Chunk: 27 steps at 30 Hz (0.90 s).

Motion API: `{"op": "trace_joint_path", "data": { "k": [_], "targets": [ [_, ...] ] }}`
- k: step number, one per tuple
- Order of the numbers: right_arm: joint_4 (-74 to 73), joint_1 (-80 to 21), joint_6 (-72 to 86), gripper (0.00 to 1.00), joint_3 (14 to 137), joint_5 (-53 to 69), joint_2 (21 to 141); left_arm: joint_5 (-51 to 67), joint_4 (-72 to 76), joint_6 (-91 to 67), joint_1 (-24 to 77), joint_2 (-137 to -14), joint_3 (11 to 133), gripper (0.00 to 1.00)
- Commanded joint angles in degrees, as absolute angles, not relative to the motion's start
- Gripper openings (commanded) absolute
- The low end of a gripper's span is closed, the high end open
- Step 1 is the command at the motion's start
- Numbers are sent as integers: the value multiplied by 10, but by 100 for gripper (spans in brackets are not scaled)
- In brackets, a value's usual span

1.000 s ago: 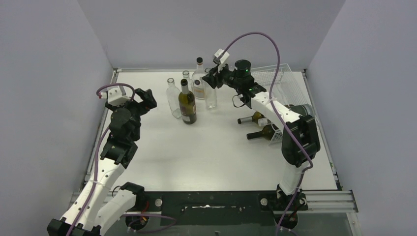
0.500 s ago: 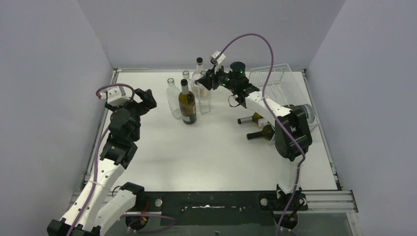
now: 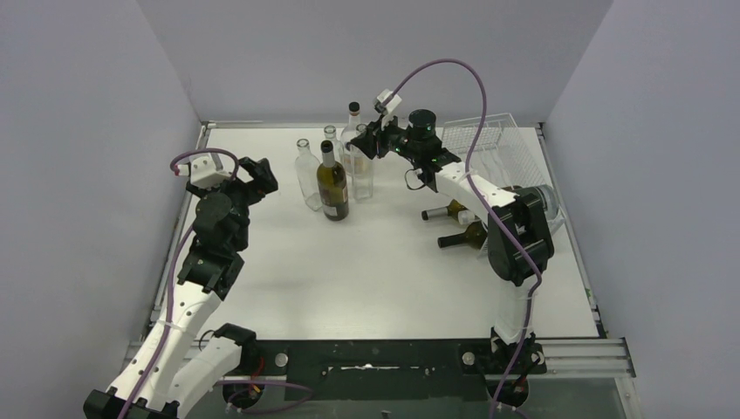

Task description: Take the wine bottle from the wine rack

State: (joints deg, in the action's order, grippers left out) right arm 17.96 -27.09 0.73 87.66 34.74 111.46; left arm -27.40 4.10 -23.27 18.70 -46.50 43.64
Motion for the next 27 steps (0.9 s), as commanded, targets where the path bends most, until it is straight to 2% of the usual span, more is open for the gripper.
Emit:
{"op": "trace_joint_path", "data": {
  "k": [1, 9, 13, 17, 22, 27],
  "targets": [
    [253, -272, 11, 27, 891, 343, 1117, -270, 76, -230, 188, -456, 442, 91],
    [243, -273, 14, 41, 891, 331, 1127, -271, 76, -230, 187, -455, 443, 91],
    [228, -275, 7, 60, 895, 320, 1123, -272, 75, -229, 188, -454, 443, 91],
    [200, -278, -2, 75, 910, 316, 1114, -272, 75, -229, 188, -455, 443, 91],
    [179, -279, -5, 85, 913, 303, 1088, -271, 75, -230, 187, -456, 443, 91],
    [166, -280, -7, 87, 897, 288, 1051, -270, 75, -230, 187, -457, 443, 91]
  ]
}}
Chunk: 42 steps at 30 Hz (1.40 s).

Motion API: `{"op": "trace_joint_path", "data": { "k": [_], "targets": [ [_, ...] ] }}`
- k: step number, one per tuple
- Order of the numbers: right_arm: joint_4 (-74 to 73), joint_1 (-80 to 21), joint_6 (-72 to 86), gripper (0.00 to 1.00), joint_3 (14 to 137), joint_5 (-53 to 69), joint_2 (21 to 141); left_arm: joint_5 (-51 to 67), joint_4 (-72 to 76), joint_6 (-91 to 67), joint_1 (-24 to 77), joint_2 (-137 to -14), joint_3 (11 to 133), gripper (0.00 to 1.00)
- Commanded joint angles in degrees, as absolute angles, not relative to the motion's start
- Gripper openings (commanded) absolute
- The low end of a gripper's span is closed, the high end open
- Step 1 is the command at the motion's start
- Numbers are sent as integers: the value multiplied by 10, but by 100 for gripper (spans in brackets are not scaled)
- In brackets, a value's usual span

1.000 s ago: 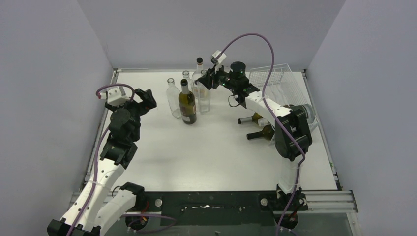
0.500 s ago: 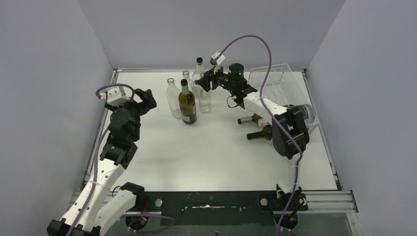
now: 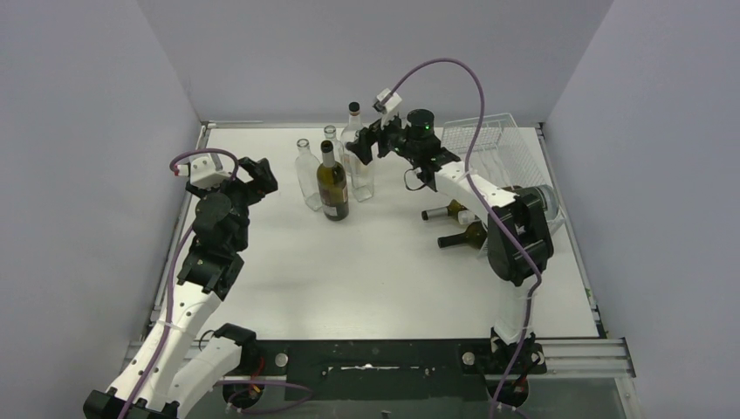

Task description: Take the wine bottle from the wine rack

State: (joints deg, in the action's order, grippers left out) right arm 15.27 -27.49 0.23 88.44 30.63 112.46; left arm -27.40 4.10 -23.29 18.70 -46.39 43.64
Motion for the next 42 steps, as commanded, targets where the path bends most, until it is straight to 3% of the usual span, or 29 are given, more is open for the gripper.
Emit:
{"op": "trace_joint_path", "data": {
  "k": [1, 4, 5, 15, 20, 26, 30, 38, 42],
  "targets": [
    [164, -280, -7, 87, 892, 288, 1043, -269, 75, -230, 187, -457, 443, 91],
    [157, -279, -10, 90, 871, 290, 1010, -271, 75, -230, 187, -457, 442, 91],
    [152, -279, -13, 100, 864, 292, 998, -270, 75, -230, 187, -457, 443, 91],
    [92, -283, -67, 98, 713, 273, 842, -269, 75, -231, 188, -455, 443, 91],
    [-9, -290, -22, 98, 674, 127, 784, -267, 76, -232, 188, -458, 443, 91],
    [-219, -303, -20, 98, 731, 157, 800, -266, 76, -232, 189, -461, 442, 91],
    [-235, -313, 18, 98, 720, 42, 805, -265, 76, -233, 189, -461, 442, 91],
    [-349, -313, -44, 98, 794, -22, 862, -269, 76, -232, 191, -455, 441, 91],
    [-405, -322, -79, 97, 843, -113, 911, -271, 76, -231, 193, -452, 442, 90]
  ]
}}
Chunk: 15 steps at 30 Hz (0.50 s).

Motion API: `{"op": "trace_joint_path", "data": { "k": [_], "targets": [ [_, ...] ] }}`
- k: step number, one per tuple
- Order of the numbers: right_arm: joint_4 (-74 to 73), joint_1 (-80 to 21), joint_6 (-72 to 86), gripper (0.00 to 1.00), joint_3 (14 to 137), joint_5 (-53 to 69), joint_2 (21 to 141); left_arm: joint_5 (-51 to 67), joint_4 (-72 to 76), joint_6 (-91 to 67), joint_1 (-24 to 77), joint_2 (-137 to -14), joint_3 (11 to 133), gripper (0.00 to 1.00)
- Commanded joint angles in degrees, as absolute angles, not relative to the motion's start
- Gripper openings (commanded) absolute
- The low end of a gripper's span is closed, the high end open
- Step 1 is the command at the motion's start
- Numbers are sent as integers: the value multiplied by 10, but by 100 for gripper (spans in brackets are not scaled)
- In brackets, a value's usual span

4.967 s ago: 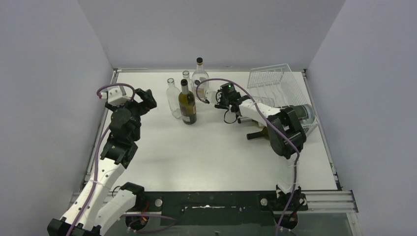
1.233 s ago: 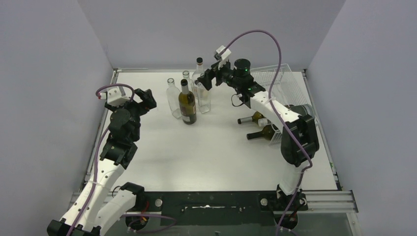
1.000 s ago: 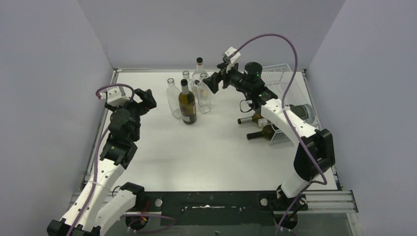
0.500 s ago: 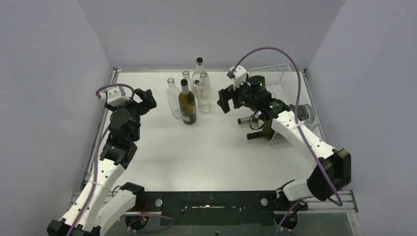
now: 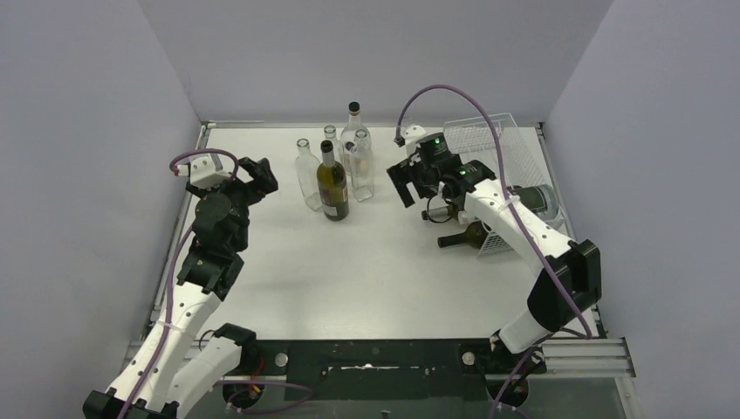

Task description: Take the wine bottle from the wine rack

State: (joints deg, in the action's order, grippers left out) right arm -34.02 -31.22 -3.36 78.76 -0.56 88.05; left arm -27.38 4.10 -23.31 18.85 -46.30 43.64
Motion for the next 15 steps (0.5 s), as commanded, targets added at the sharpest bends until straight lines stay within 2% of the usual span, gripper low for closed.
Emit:
{"op": "trace_joint_path", "data": {
  "k": [1, 6, 11, 14, 15],
  "targets": [
    [-427, -329, -91, 98, 859, -137, 930, -270, 76, -231, 193, -451, 442, 90],
    [-464, -350, -153, 98, 882, -197, 982, -274, 75, -228, 197, -451, 443, 91],
    [-414, -344, -274, 98, 812, -182, 960, -273, 75, -228, 199, -450, 443, 91],
    [-436, -321, -308, 100, 826, -152, 974, -273, 76, -228, 200, -450, 442, 90],
    [-459, -313, -320, 97, 837, -127, 982, -272, 76, -228, 201, -450, 442, 90]
  ]
}}
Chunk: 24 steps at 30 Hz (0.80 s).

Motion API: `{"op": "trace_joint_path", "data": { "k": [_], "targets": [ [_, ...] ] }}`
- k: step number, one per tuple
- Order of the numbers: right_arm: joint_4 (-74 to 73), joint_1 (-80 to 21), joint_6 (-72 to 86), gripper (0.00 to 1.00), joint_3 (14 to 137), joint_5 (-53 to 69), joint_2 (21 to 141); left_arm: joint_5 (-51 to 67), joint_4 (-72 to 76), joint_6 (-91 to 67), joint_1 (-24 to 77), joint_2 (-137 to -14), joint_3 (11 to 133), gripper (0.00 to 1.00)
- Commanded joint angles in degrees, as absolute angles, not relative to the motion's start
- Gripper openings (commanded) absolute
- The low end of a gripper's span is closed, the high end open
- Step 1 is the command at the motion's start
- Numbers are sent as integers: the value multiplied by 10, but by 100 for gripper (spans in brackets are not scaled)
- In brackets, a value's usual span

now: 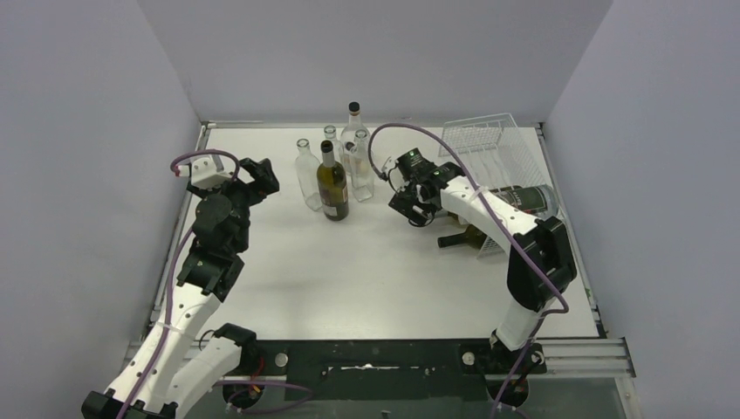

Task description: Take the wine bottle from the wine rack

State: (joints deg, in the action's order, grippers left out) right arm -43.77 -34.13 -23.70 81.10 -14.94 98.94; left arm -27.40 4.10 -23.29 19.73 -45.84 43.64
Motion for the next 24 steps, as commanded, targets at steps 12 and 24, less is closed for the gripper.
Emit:
{"op": "trace_joint_path", "data": {
  "k": [12, 24],
  "targets": [
    [-455, -277, -429, 87, 816, -51, 1030, -277, 74, -228, 201, -449, 444, 90],
    [-441, -266, -463, 78, 817, -61, 1081, -281, 72, -226, 200, -450, 445, 90]
  ]
}}
